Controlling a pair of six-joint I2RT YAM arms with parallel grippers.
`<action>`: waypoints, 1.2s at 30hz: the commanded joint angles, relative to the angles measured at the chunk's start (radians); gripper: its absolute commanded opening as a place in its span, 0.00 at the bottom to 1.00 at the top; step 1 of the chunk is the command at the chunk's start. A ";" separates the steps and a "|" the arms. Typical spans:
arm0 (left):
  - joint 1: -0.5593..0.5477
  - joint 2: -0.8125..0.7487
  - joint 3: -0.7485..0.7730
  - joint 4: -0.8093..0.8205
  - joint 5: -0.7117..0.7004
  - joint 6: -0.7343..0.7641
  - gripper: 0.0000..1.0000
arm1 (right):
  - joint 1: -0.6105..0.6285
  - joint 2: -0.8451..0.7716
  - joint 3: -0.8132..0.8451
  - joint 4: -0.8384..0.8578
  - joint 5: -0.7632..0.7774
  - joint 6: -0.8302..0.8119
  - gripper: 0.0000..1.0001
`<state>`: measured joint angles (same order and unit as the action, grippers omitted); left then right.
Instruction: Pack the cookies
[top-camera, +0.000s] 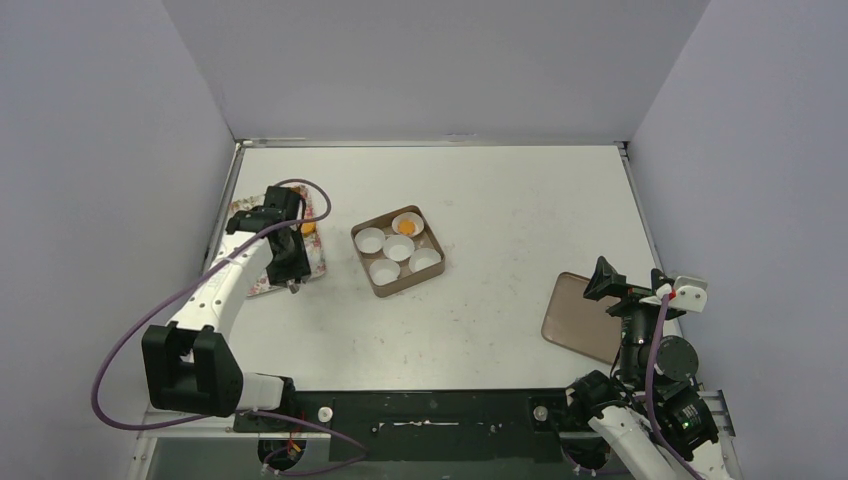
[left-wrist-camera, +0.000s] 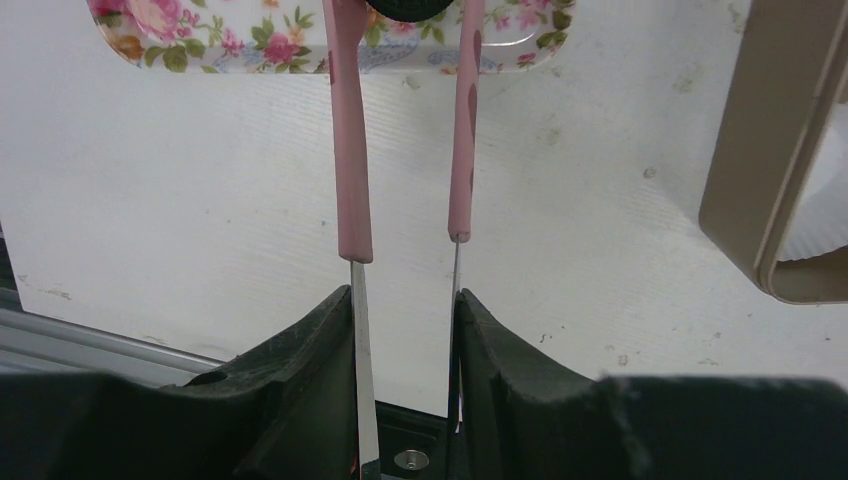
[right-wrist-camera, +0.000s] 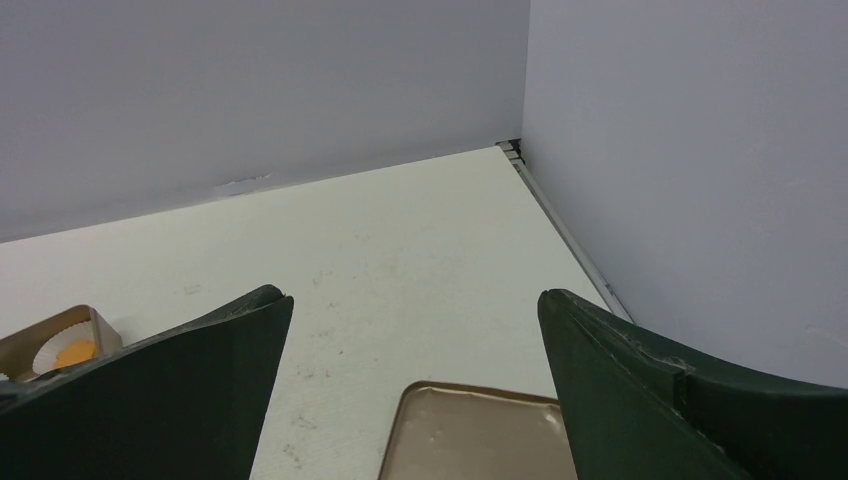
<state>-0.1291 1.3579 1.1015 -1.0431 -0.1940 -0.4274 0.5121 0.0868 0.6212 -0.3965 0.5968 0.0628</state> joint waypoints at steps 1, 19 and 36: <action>-0.043 0.005 0.099 -0.009 -0.041 0.010 0.21 | 0.008 0.006 -0.005 0.045 -0.006 -0.011 1.00; -0.296 0.093 0.325 -0.066 -0.062 -0.019 0.17 | 0.007 0.008 -0.004 0.044 -0.005 -0.012 1.00; -0.449 0.265 0.449 -0.093 -0.109 -0.004 0.18 | 0.008 -0.009 -0.005 0.039 0.002 -0.012 1.00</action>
<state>-0.5648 1.5967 1.4822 -1.1187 -0.2588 -0.4404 0.5121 0.0868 0.6212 -0.3958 0.5968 0.0628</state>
